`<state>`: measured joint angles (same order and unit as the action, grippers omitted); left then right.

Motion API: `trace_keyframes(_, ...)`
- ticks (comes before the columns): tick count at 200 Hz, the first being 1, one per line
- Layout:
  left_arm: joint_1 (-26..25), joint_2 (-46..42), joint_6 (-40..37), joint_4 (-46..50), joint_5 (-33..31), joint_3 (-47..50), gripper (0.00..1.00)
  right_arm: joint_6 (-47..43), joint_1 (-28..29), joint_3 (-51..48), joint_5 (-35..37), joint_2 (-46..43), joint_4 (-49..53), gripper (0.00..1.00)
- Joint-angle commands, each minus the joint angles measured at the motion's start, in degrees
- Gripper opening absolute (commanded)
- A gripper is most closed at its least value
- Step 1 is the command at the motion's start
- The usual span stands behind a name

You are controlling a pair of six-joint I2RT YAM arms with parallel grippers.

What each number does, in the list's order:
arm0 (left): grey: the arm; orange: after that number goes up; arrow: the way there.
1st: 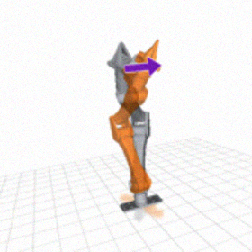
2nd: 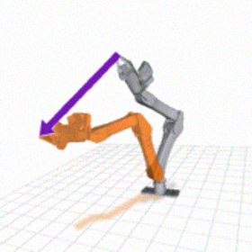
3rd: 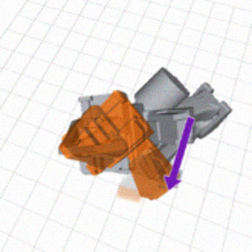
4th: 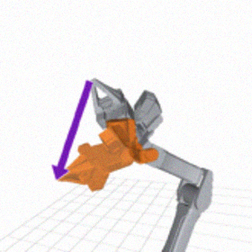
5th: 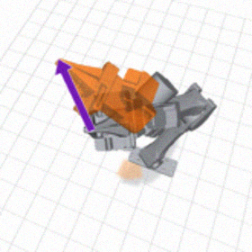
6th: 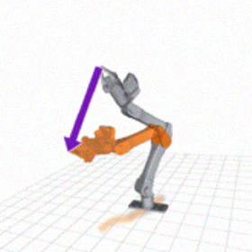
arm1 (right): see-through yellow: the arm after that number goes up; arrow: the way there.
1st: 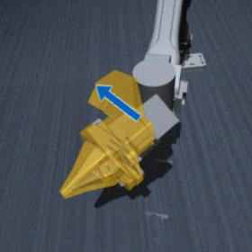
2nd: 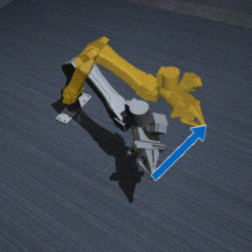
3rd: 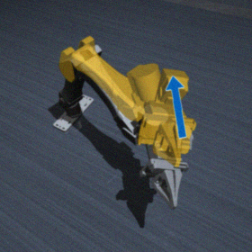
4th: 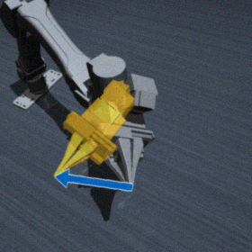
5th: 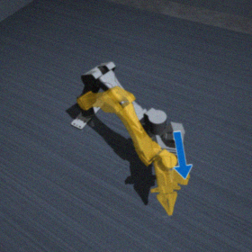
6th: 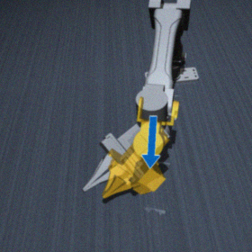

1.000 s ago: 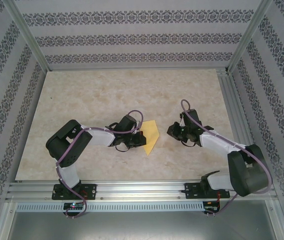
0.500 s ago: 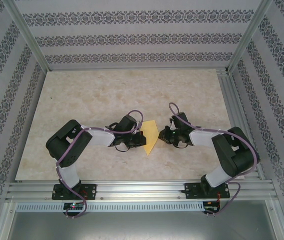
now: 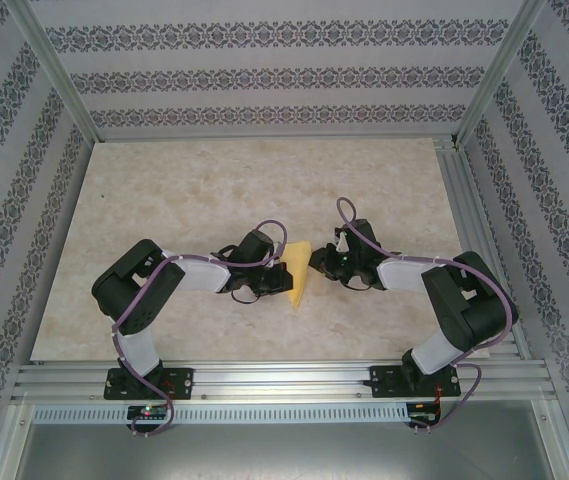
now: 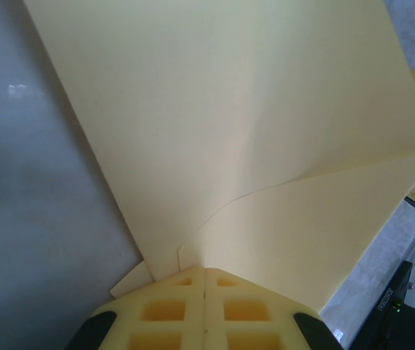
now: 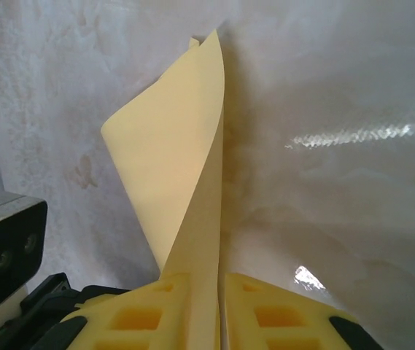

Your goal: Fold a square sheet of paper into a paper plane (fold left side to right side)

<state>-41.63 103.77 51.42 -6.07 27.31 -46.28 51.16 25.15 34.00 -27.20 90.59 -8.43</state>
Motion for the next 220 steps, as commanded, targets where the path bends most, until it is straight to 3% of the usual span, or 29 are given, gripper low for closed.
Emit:
trace_keyframes(1, 0.34, 0.3, -0.96, 3.2, -3.1, 1.55, 0.01, 0.86, 0.39, 0.2, 2.36, 0.34, 0.7, 0.21)
trace_keyframes(64, 0.33, 0.12, -1.14, 3.36, -3.14, 1.46, 0.01, 5.14, 0.34, -0.48, 0.56, 3.07, -5.19, 0.12)
trace_keyframes(114, 0.34, -0.01, -1.34, 3.53, -3.05, 1.25, 0.01, 6.34, 0.97, 0.11, -0.62, 4.69, -9.5, 0.14)
trace_keyframes(168, 0.33, 0.03, -1.58, 4.02, -3.02, 0.73, 0.01, 7.0, 1.04, -0.75, 3.73, 2.09, -2.22, 0.26)
trace_keyframes(220, 0.39, -0.07, -1.67, 3.87, -2.88, 0.67, 0.01, 12.67, 2.09, -0.82, 4.57, 3.11, -4.19, 0.24)
